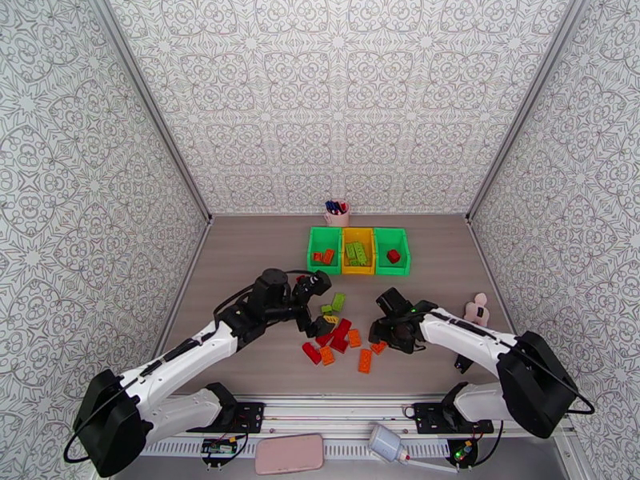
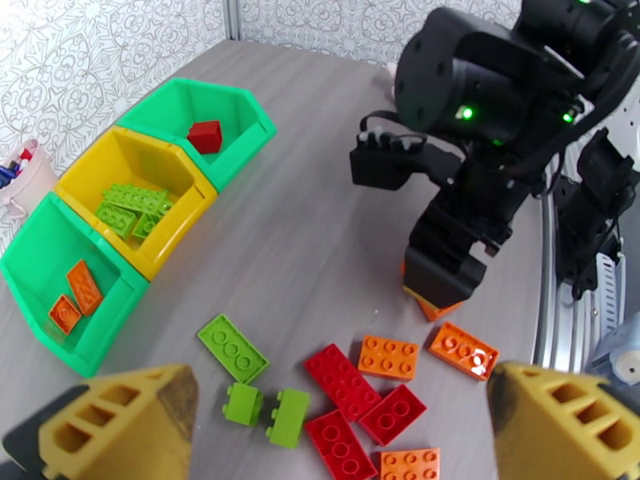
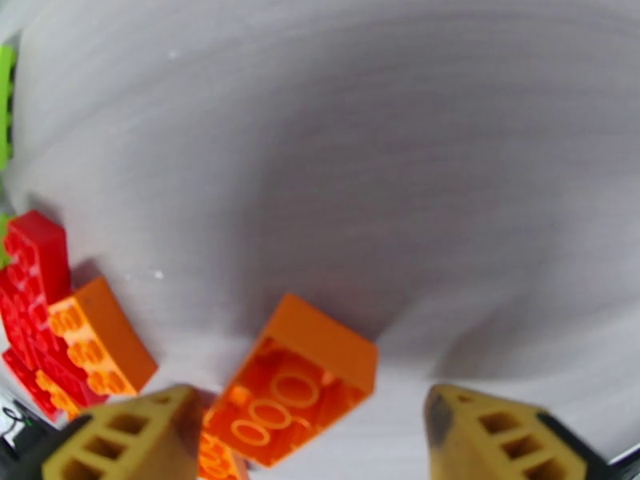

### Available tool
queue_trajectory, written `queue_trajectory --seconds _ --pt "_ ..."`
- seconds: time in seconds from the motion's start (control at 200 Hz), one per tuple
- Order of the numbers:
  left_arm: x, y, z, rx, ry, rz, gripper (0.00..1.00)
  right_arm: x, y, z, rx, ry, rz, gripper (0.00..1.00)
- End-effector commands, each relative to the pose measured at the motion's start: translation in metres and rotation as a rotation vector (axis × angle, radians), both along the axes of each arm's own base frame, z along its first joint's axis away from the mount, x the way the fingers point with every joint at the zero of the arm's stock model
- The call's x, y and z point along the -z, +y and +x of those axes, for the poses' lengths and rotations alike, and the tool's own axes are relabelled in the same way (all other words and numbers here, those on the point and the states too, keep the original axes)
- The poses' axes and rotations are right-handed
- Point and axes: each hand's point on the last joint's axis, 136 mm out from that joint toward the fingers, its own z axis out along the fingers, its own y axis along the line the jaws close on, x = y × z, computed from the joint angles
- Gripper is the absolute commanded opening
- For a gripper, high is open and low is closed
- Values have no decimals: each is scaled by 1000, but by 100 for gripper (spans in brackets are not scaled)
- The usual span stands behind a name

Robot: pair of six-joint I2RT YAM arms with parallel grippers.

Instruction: Sort the legos into containers by color

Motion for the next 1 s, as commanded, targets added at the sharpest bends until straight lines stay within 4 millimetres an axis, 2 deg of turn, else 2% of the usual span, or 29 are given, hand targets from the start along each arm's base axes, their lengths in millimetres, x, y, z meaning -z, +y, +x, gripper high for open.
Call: queue_trajectory --seconds 0.0,0.115,0.42,0.6,0.71,0.81,0.995 --pt "1 -5 -4 38 -23 -11 100 -6 15 13 10 -26 39 65" --pt "3 -4 -5 38 -21 -8 100 -3 16 15 -2 -17 19 56" --pt "5 -4 -6 39 -16 -6 100 4 5 16 -38 5 -75 44" --pt "3 -3 -7 30 -23 -9 100 1 3 19 -47 -5 -97 33" --pt "5 1 -7 12 -18 -3 100 -13 4 28 -49 -65 -87 29" --pt "5 5 -7 -14 -20 -6 100 -33 12 46 -80 -160 -63 28" --pt "3 20 -9 -91 -25 -12 100 -82 42 97 -212 -401 -23 28"
